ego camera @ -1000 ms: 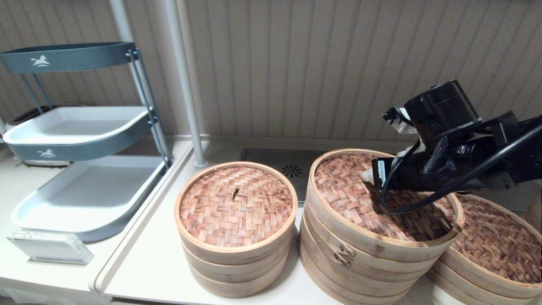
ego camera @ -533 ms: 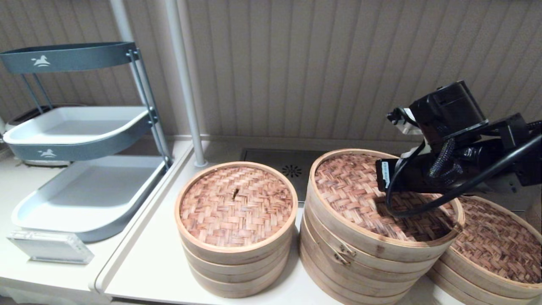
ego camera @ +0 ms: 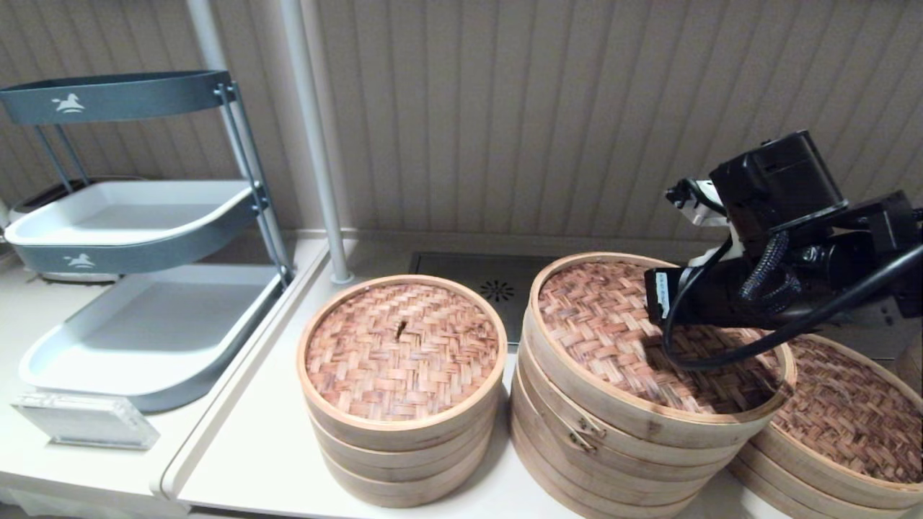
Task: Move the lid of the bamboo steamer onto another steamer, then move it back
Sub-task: Pick up the steamer
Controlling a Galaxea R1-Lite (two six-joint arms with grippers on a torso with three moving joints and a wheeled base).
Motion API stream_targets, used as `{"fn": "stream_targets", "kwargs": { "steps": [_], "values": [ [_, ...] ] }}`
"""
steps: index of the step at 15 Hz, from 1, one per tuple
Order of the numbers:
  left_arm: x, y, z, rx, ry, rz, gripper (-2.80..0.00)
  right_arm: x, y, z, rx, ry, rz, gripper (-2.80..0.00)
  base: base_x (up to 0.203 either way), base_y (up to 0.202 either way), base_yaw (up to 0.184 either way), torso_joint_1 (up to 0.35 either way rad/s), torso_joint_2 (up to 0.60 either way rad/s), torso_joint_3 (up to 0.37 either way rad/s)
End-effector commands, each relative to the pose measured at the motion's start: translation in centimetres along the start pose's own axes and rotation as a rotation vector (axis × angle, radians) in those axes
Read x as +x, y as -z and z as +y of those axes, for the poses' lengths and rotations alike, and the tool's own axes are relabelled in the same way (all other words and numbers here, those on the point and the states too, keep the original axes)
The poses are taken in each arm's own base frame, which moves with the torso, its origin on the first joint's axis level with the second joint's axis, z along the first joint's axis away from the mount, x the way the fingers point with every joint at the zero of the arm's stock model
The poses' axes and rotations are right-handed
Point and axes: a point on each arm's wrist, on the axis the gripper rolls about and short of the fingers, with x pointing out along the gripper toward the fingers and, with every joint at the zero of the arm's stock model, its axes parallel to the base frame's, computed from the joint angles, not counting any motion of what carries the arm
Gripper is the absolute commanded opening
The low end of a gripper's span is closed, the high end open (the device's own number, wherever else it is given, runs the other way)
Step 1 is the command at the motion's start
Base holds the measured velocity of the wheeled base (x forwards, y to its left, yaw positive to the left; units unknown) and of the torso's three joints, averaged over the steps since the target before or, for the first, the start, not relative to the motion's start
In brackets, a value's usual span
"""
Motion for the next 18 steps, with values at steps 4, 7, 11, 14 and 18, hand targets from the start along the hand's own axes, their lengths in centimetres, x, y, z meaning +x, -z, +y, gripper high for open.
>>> {"fn": "stream_targets", "kwargs": {
  "steps": [4, 7, 11, 14, 18],
  "values": [
    [0.1, 0.7, 0.0, 0.0, -0.001, 0.022, -2.8, -1.3, -0.7, -0.1, -0.002, -0.01, -0.05, -2.8, 0.0, 0.0, 0.0, 0.0, 0.0, 0.0],
    [0.1, 0.7, 0.0, 0.0, 0.0, 0.022, -2.8, -1.8, -1.2, -0.3, 0.005, -0.01, -0.07, -2.8, 0.0, 0.0, 0.0, 0.0, 0.0, 0.0],
    [0.1, 0.7, 0.0, 0.0, -0.001, 0.023, -2.8, -2.6, -1.3, -0.6, 0.003, -0.011, -0.087, -2.8, 0.0, 0.0, 0.0, 0.0, 0.0, 0.0],
    [0.1, 0.7, 0.0, 0.0, -0.001, 0.022, -2.8, -3.9, -1.9, -2.7, 0.016, 0.039, -0.124, -2.8, 0.0, 0.0, 0.0, 0.0, 0.0, 0.0],
    [0.1, 0.7, 0.0, 0.0, -0.002, 0.023, -2.8, -5.1, -2.1, -5.2, 0.047, 0.113, -0.148, -2.8, 0.0, 0.0, 0.0, 0.0, 0.0, 0.0]
  ]
}}
